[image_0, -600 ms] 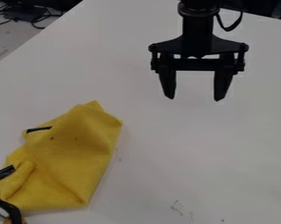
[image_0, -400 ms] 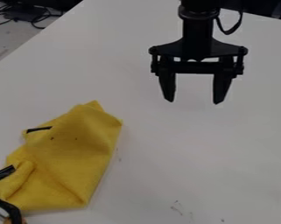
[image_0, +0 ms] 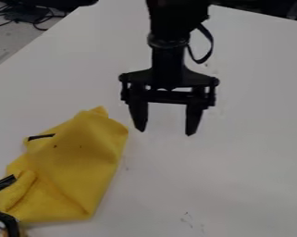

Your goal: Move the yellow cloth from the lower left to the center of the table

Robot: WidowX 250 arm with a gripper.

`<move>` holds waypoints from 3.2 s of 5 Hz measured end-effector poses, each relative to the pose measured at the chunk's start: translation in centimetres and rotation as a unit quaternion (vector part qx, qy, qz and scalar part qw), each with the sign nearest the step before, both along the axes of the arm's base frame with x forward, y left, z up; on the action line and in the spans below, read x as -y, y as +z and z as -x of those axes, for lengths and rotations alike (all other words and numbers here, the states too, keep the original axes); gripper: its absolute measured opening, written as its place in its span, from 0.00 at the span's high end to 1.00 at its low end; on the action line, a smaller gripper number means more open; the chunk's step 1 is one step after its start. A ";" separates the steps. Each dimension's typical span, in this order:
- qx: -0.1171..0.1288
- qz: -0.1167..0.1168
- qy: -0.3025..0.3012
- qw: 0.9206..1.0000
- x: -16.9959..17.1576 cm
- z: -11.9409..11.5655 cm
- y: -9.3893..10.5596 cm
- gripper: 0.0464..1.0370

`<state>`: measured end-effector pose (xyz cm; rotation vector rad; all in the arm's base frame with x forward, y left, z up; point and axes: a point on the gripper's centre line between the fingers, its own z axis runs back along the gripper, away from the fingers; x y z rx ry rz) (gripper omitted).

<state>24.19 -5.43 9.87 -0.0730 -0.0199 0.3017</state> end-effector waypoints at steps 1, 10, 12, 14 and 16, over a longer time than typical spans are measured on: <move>-0.011 0.006 0.008 1.000 -2.9 2.5 -1.0 0.04; -0.044 -0.016 -0.012 0.999 -7.7 0.1 -9.7 0.04; -0.043 0.001 -0.049 0.998 -3.4 -4.0 -9.4 0.04; -0.041 0.007 -0.088 0.995 0.9 -7.2 -8.7 0.04; -0.032 -0.006 -0.116 0.993 3.2 -9.3 -6.6 0.04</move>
